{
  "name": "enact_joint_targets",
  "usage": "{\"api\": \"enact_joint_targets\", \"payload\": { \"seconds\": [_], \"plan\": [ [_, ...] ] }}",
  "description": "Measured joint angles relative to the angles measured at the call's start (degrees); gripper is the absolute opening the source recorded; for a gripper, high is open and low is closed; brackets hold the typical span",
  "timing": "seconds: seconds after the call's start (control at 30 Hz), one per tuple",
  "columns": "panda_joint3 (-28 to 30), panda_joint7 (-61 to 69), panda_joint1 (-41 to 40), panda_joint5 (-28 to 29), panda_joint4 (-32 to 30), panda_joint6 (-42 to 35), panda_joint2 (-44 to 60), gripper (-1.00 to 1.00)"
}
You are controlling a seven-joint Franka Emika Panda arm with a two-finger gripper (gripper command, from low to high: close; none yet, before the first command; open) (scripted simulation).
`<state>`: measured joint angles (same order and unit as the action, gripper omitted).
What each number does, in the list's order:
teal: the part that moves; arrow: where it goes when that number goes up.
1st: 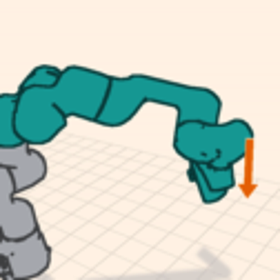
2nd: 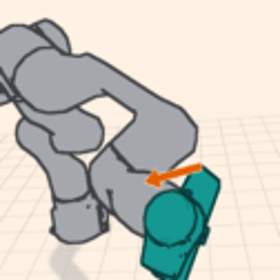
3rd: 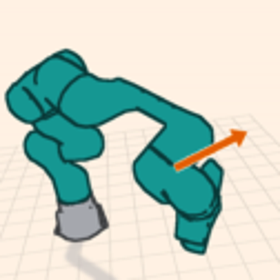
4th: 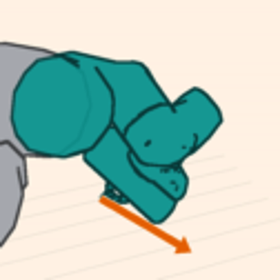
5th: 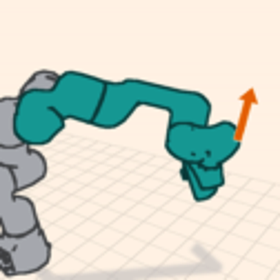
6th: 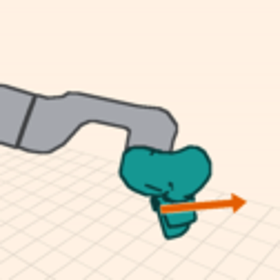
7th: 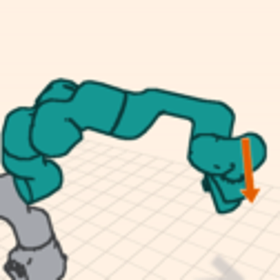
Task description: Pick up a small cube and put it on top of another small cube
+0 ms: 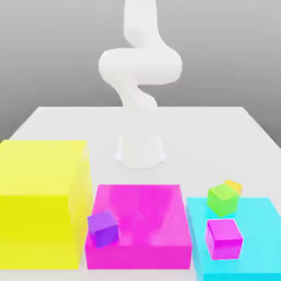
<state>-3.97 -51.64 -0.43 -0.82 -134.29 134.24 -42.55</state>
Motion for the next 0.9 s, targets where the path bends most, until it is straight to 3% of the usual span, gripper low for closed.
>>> {"api": "enact_joint_targets", "payload": {
  "seconds": [0.53,0.9],
  "plan": [
    [-25.8,-38.4,-1.4,-3.6,-16.1,15.8,20.7,0.0],
    [-41.6,-66.7,-0.8,-3.2,-27.0,26.6,35.4,0.0]
  ]
}}
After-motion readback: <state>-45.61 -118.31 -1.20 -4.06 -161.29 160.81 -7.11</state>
